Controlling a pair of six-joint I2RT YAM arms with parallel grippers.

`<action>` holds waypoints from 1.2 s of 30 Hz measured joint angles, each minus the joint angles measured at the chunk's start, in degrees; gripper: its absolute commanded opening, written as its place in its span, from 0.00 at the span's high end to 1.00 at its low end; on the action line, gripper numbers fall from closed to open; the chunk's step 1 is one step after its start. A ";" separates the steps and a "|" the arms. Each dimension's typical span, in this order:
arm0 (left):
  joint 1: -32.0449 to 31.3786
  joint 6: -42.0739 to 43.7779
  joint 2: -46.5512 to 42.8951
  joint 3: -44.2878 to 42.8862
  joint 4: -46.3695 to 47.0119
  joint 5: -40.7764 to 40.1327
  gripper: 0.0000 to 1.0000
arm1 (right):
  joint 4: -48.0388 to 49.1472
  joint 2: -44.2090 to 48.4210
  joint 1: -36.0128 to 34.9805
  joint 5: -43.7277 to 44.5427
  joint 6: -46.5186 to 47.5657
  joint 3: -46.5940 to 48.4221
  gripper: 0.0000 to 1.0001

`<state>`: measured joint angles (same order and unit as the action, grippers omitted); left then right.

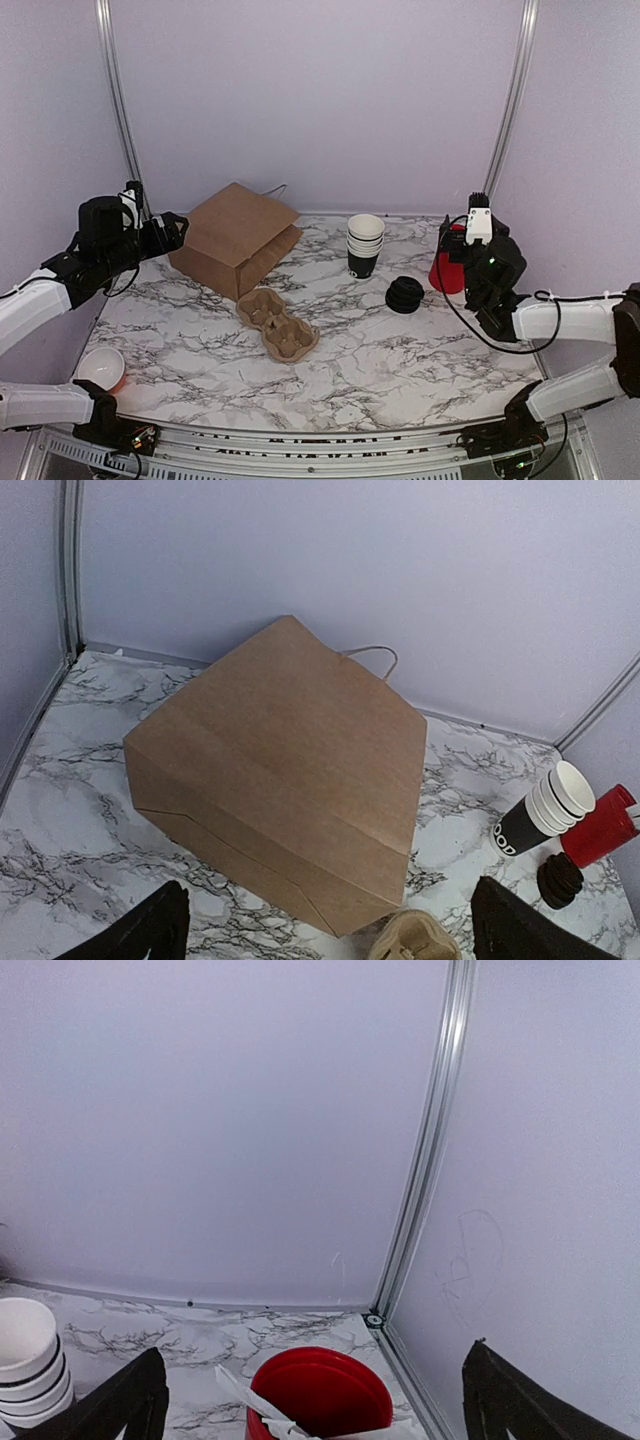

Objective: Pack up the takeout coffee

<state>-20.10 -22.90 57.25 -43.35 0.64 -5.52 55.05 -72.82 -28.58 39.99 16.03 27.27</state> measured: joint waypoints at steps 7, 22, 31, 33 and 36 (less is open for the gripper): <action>5.62 -5.49 1.16 -4.42 -9.42 0.28 0.01 | -17.77 12.57 -0.46 -5.38 -5.25 7.15 0.00; -9.84 -22.18 19.43 -11.23 -14.21 -9.79 0.01 | -43.60 13.77 -0.46 -17.53 -20.50 18.23 0.00; -10.05 -32.35 24.85 -11.98 -12.20 -9.75 0.01 | -50.47 7.74 -0.76 -24.37 -26.05 23.21 0.00; -8.39 -33.86 25.51 -11.98 -10.93 -8.07 0.01 | -51.36 7.43 -0.79 -24.85 -27.02 23.45 0.00; -4.74 -36.15 26.67 -11.78 -7.76 -4.81 0.01 | -52.46 7.34 -0.79 -25.40 -28.26 23.67 0.00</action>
<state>-24.84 -59.05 83.92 -55.13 -7.11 -10.33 2.59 -65.47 -29.36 14.59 -12.23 50.94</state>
